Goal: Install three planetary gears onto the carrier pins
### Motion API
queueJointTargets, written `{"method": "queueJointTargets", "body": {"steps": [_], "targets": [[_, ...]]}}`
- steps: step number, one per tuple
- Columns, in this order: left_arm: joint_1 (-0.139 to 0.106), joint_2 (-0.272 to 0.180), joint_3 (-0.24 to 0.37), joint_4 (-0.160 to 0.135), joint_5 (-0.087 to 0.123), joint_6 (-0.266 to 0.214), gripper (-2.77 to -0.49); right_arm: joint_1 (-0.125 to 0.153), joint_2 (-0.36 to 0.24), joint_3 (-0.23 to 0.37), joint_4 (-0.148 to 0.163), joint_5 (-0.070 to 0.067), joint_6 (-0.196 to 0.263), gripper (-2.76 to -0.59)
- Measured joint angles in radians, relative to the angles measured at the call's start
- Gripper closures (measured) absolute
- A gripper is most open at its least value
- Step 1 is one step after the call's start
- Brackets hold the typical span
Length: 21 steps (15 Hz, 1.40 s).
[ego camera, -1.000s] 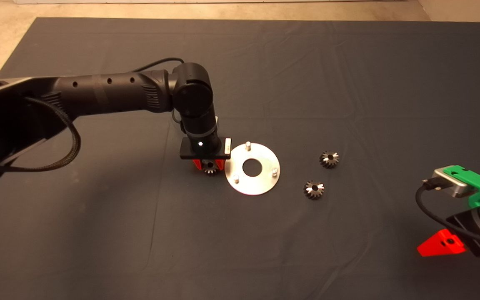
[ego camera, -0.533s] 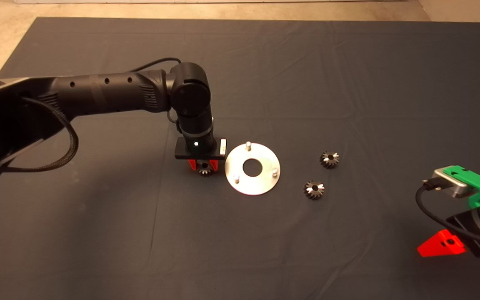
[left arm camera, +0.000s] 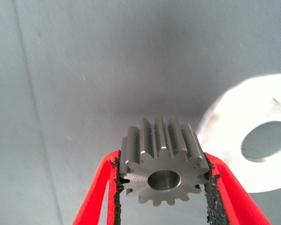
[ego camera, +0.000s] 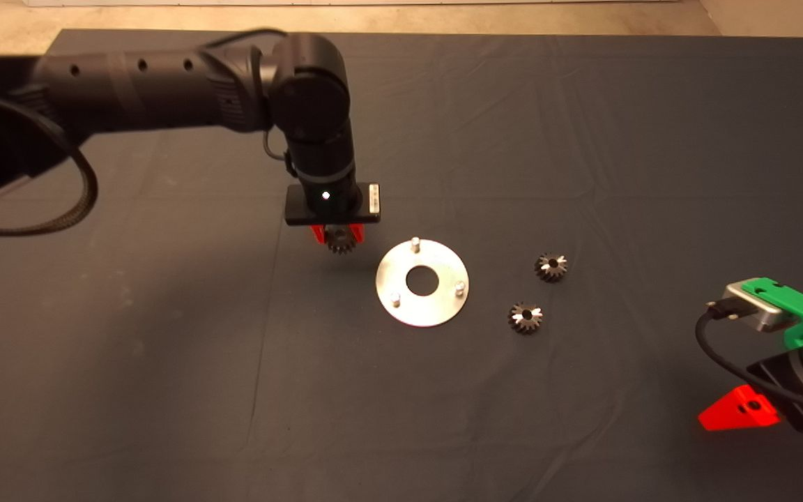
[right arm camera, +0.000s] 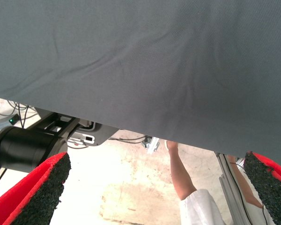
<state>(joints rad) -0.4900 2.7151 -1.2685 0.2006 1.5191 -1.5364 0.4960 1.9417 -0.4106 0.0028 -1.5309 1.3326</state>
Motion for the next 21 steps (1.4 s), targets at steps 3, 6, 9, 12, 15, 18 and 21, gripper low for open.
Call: {"method": "queueJointTargets", "body": {"steps": [3, 6, 9, 12, 15, 18, 21], "targets": [[0.027, 0.006, 0.059, -0.032, 0.000, -0.053, -0.88, 0.000, 0.000, 0.000, 0.001, 0.000, 0.000, -2.75], [0.021, 0.020, 0.111, -0.031, 0.003, -0.087, -0.88, 0.000, 0.000, 0.000, 0.001, 0.000, 0.000, -2.75], [0.021, 0.045, 0.131, -0.038, 0.002, -0.099, -0.87, 0.000, 0.000, 0.000, 0.001, 0.000, 0.000, -2.75], [0.021, 0.073, 0.132, -0.039, 0.008, -0.100, -0.87, 0.000, 0.000, 0.000, 0.001, 0.000, 0.000, -2.75], [0.021, 0.109, 0.132, -0.039, 0.006, -0.099, -0.87, 0.000, 0.000, 0.000, 0.002, 0.000, 0.000, -2.75], [0.021, 0.117, 0.132, -0.039, 0.004, -0.098, -0.87, 0.000, 0.001, 0.000, 0.002, 0.000, 0.000, -2.75], [0.024, 0.117, 0.127, -0.038, 0.007, -0.088, -0.87, 0.000, 0.001, 0.000, 0.002, 0.000, 0.000, -2.75]]}}
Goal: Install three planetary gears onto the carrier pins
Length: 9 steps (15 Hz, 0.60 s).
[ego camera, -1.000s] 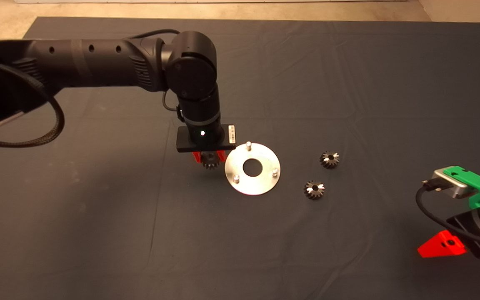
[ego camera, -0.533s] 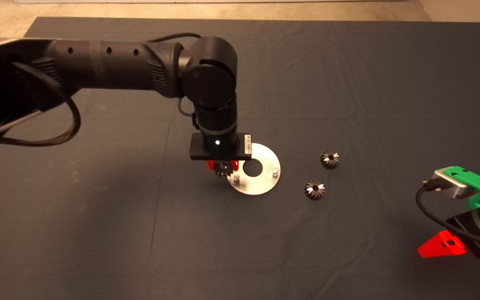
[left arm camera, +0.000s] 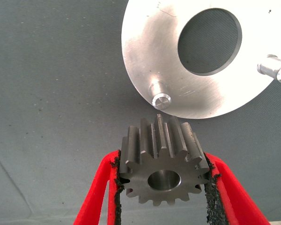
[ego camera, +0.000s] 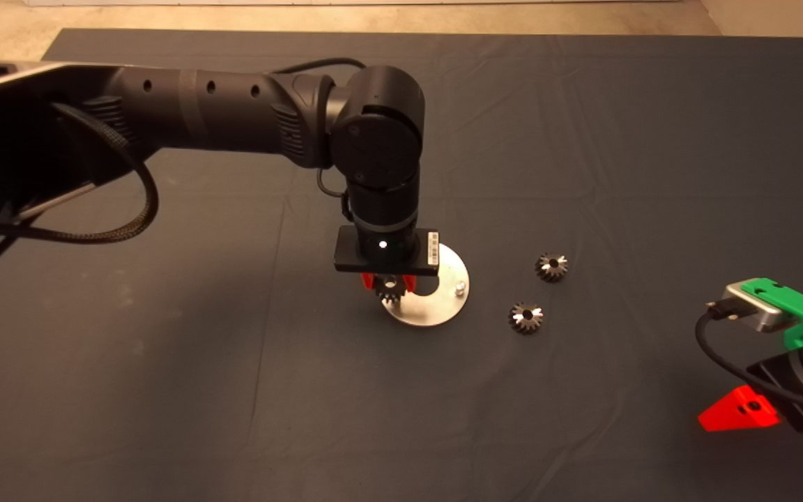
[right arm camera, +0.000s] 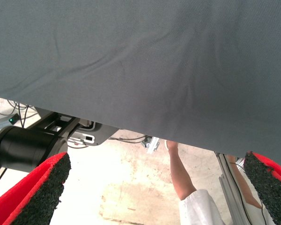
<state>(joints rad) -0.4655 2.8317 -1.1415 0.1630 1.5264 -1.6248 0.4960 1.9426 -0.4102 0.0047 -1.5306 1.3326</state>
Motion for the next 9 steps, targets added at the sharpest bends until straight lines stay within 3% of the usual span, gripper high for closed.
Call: {"method": "queueJointTargets", "body": {"steps": [5, 9], "targets": [[0.058, 0.000, -0.021, 0.000, 0.000, 0.022, -0.87, 0.000, 0.000, 0.000, 0.000, 0.000, 0.000, -2.75], [0.058, 0.000, -0.030, 0.001, 0.000, 0.041, -0.86, 0.000, 0.000, 0.000, 0.000, 0.000, 0.000, -2.75]]}}
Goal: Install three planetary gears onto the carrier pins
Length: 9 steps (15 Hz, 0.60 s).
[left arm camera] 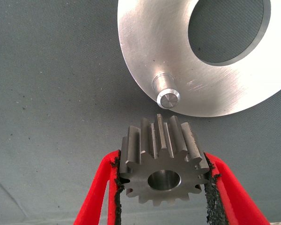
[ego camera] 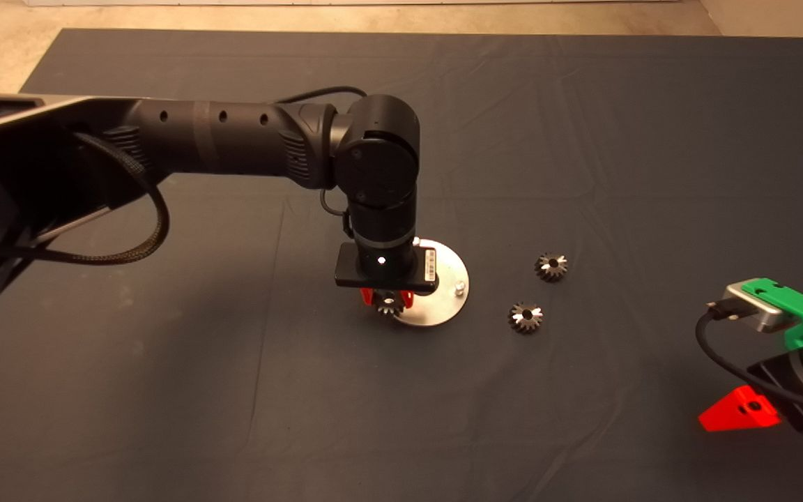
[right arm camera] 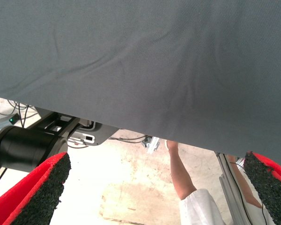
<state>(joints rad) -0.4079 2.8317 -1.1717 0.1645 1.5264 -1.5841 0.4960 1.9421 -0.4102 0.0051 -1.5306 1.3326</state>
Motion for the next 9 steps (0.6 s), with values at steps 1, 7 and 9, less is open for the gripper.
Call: {"method": "queueJointTargets", "body": {"steps": [1, 7, 9], "targets": [[0.000, 0.000, 0.000, 0.000, 0.000, 0.000, -0.86, 0.000, 0.000, 0.000, 0.000, 0.000, 0.000, -2.75], [0.000, 0.004, -0.020, 0.000, -0.039, 0.029, -0.86, 0.000, 0.000, 0.000, 0.000, 0.000, 0.000, -2.75], [0.012, 0.009, -0.055, 0.005, -0.041, 0.059, -0.86, 0.000, 0.000, 0.000, 0.000, -0.001, 0.000, -2.75]]}}
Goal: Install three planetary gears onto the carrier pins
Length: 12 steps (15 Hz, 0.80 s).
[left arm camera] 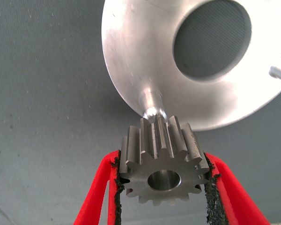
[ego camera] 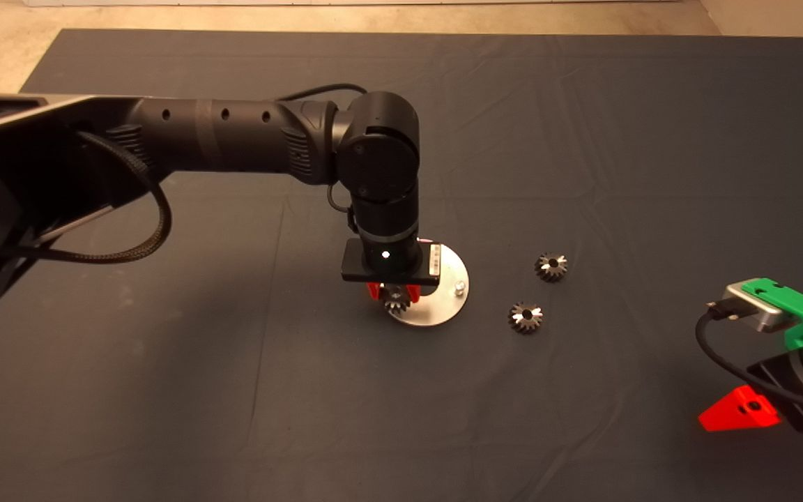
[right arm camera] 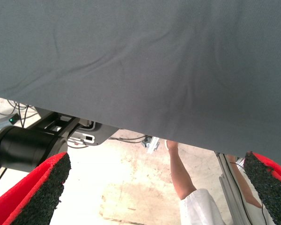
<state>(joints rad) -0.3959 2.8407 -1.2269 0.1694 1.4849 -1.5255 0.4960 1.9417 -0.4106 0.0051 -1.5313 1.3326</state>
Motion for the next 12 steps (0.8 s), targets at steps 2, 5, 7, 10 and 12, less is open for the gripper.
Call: {"method": "queueJointTargets", "body": {"steps": [2, 5, 7, 10, 12], "targets": [[0.026, 0.013, -0.019, 0.009, 0.000, 0.016, -0.86, 0.000, 0.000, 0.000, 0.000, 0.001, 0.000, -2.75], [0.025, 0.023, -0.023, 0.012, -0.002, 0.017, -0.86, 0.000, 0.000, 0.000, 0.000, 0.000, 0.000, -2.75], [0.025, 0.024, -0.023, 0.021, -0.003, 0.019, -0.86, 0.000, 0.000, 0.000, 0.000, 0.000, 0.000, -2.75], [0.025, 0.024, -0.023, 0.022, -0.003, 0.020, -0.86, 0.000, 0.000, 0.000, 0.000, 0.000, 0.000, -2.75], [0.025, 0.024, -0.024, 0.025, -0.003, 0.028, -0.86, 0.000, 0.000, 0.000, 0.000, 0.000, 0.000, -2.75]]}}
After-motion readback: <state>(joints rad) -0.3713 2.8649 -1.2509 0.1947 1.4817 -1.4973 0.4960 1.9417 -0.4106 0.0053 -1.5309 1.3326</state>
